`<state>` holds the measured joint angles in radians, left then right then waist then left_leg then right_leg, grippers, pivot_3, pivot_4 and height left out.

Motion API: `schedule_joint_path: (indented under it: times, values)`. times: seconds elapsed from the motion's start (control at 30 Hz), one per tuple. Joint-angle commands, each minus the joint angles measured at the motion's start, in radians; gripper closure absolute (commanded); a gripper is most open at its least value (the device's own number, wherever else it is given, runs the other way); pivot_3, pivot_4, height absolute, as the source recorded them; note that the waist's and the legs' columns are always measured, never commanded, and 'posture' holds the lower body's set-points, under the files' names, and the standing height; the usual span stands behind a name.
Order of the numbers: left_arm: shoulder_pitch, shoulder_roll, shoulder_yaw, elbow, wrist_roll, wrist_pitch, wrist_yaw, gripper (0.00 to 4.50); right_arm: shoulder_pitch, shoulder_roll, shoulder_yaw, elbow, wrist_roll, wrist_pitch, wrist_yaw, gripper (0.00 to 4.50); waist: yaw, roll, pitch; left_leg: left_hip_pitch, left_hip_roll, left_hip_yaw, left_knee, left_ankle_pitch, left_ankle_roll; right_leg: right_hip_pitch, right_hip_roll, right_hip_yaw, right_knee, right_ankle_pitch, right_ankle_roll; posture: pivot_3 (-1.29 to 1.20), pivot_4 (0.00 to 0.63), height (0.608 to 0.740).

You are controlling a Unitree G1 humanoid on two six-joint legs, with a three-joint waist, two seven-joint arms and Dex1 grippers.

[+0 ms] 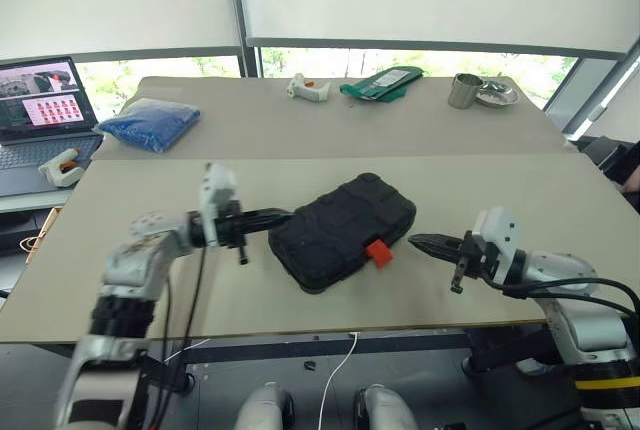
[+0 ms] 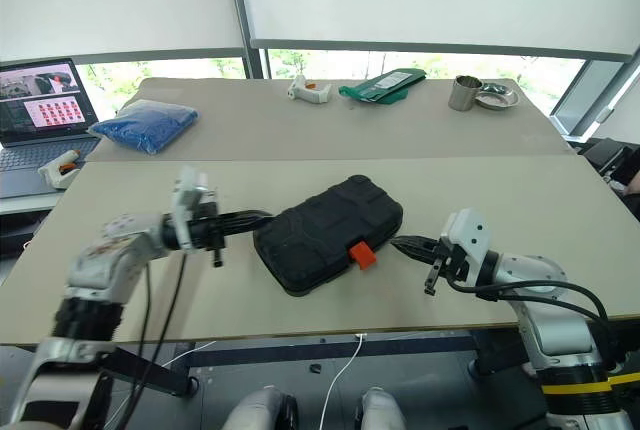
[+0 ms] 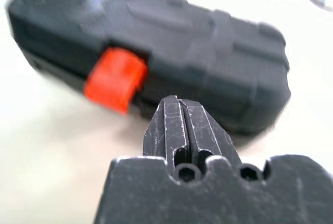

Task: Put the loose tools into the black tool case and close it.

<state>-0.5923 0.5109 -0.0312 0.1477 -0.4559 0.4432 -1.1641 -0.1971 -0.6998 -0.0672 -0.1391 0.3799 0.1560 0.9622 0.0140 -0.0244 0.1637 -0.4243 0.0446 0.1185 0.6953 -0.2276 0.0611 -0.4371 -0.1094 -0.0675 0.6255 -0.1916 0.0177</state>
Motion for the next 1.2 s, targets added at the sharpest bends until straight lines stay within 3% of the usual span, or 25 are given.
schedule_joint_path:
  times: [0.03,0.13,0.3,0.83,1.2]
  values:
    - [-0.076,-0.064,-0.108,0.044,0.125,-0.074,0.065,4.43,0.004,0.015,-0.015,-0.092,0.028,0.037,-0.033,4.50,0.000,0.000,0.000,0.000,0.000,0.000,0.000,0.000,0.000,0.000,0.000,0.000,0.000,0.000,0.000,0.00,0.150,0.740]
    - [-0.118,-0.108,-0.206,0.150,0.250,-0.164,0.095,4.43,0.004,0.034,0.013,-0.104,0.010,0.042,-0.042,4.50,-0.005,0.000,0.000,0.000,-0.001,0.000,-0.001,0.000,0.000,0.000,0.001,0.001,0.000,0.000,-0.001,0.00,0.150,0.740]
    - [-0.139,-0.124,-0.282,0.214,0.347,-0.134,0.130,4.43,0.009,0.040,0.094,-0.076,-0.077,0.007,-0.039,4.50,-0.003,0.001,-0.001,0.001,-0.001,0.000,-0.001,0.000,0.000,0.000,0.002,0.001,0.000,0.000,-0.001,0.00,0.150,0.740]
    - [-0.071,-0.110,-0.244,0.128,0.320,-0.050,0.131,4.43,-0.057,0.151,0.212,0.090,-0.193,-0.047,-0.067,4.50,-0.012,0.002,-0.002,0.003,0.001,0.000,-0.001,0.000,0.000,0.001,0.003,0.001,0.001,-0.001,-0.001,0.00,0.150,0.740]
    - [-0.044,-0.117,-0.290,0.128,0.362,-0.044,0.136,4.43,-0.133,0.192,0.158,0.020,-0.159,-0.017,-0.091,4.50,-0.020,0.002,-0.002,0.003,0.001,0.000,-0.001,0.000,0.000,0.001,0.003,0.002,0.002,-0.001,-0.001,0.00,0.150,0.740]
